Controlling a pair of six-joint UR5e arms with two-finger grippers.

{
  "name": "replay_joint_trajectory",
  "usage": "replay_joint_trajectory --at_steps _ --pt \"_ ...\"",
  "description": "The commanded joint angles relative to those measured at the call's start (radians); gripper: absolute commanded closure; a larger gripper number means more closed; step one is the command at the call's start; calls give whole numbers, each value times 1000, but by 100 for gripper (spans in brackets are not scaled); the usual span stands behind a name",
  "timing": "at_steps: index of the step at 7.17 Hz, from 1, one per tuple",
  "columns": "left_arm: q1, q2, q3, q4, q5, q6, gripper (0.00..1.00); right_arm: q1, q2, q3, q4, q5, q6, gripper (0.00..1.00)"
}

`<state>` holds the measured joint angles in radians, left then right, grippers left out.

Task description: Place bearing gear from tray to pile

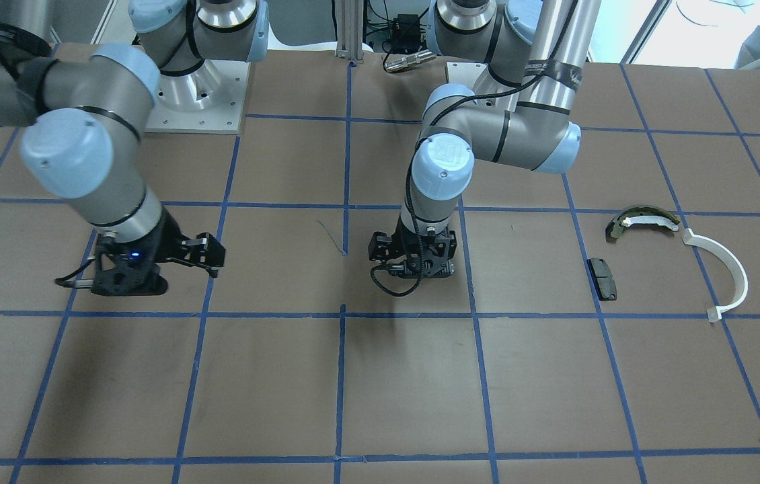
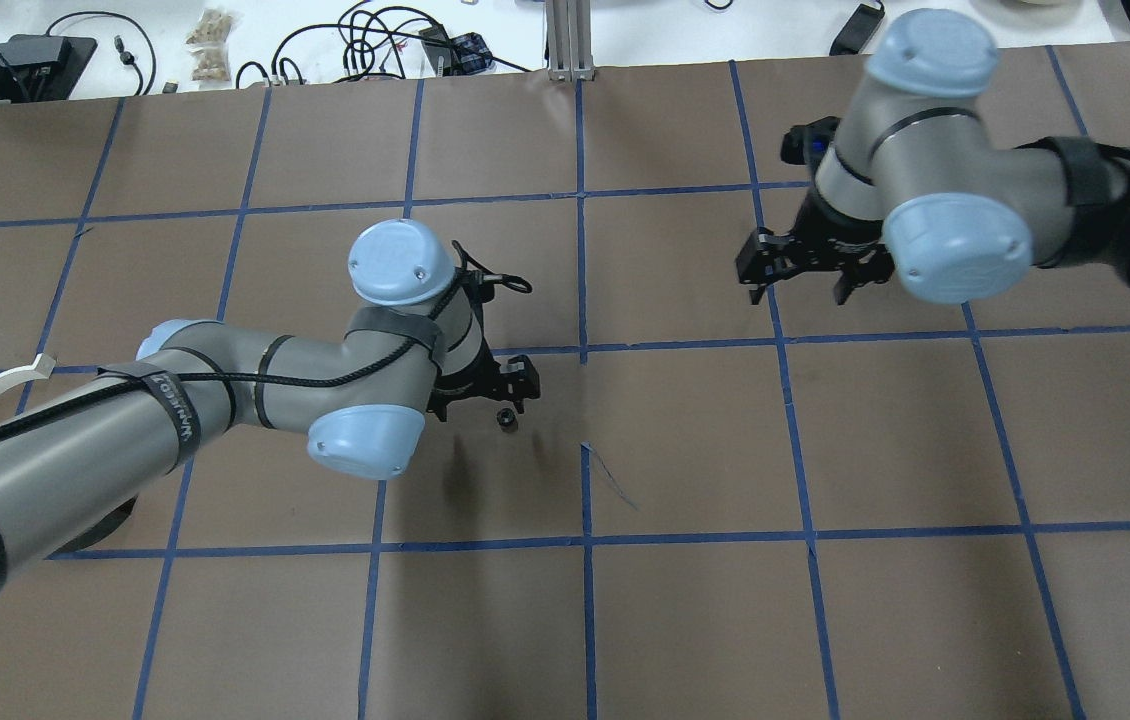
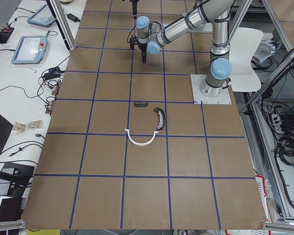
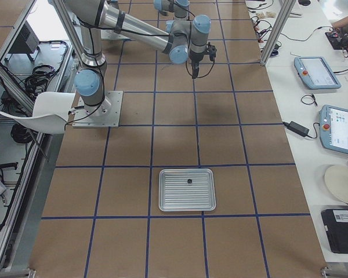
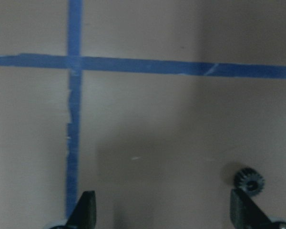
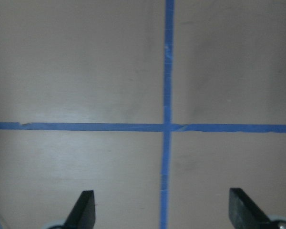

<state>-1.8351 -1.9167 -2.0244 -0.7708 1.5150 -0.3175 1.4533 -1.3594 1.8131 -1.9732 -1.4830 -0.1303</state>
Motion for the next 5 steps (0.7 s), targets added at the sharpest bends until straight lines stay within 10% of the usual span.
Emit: replay_joint_trajectory --at_steps 1,4,5 --pt "-55 -36 9 35 2 4 0 -224 -14 -1 37 -17 -277 0" --pt "-33 -57 10 35 7 51 2 -469 -9 -9 17 -83 -634 0" --pt "-33 -53 10 35 7 46 42 -551 -3 -18 -2 -79 -725 0"
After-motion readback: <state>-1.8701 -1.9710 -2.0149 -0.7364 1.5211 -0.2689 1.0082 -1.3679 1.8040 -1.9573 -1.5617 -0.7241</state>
